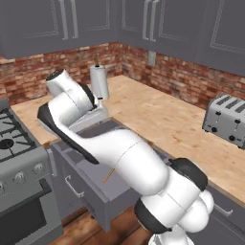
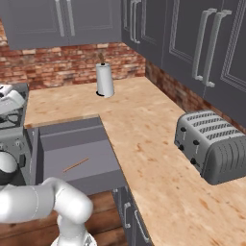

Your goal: Take a straw from the drawer in front and place it inside the glass cup on the dining counter.

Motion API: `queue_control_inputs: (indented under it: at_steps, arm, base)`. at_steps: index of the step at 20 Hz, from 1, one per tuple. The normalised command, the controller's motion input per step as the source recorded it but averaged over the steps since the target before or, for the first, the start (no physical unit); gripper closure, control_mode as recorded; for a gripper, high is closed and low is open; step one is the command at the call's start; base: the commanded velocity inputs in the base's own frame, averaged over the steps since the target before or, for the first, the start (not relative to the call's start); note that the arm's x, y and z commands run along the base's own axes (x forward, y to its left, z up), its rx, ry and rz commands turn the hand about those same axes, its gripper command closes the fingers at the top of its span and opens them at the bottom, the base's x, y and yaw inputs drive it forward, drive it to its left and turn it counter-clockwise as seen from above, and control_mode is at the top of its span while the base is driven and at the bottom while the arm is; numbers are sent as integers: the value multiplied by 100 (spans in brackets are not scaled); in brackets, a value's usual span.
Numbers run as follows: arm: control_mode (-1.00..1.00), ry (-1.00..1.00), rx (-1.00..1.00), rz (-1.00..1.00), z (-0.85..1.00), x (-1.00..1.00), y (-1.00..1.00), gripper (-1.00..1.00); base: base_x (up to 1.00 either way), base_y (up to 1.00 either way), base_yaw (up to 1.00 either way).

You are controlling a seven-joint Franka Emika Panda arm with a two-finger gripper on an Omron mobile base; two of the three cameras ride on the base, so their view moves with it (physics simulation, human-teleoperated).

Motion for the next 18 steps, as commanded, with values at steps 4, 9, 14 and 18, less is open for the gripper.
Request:
queue_control_inputs:
  at_steps: [4, 9, 14, 18]
  arm:
    - [-100, -1, 9, -10, -6, 26, -51, -100]
    - [-100, -1, 0, -6, -35, 3, -21, -100]
    - [-100, -3, 5, -17, -49, 18, -19, -100]
    - [-100, 0, 14, -19, -51, 31, -11, -100]
  base:
    - [0, 0, 0]
    - [0, 0, 0]
    - [0, 0, 0]
    - [0, 0, 0]
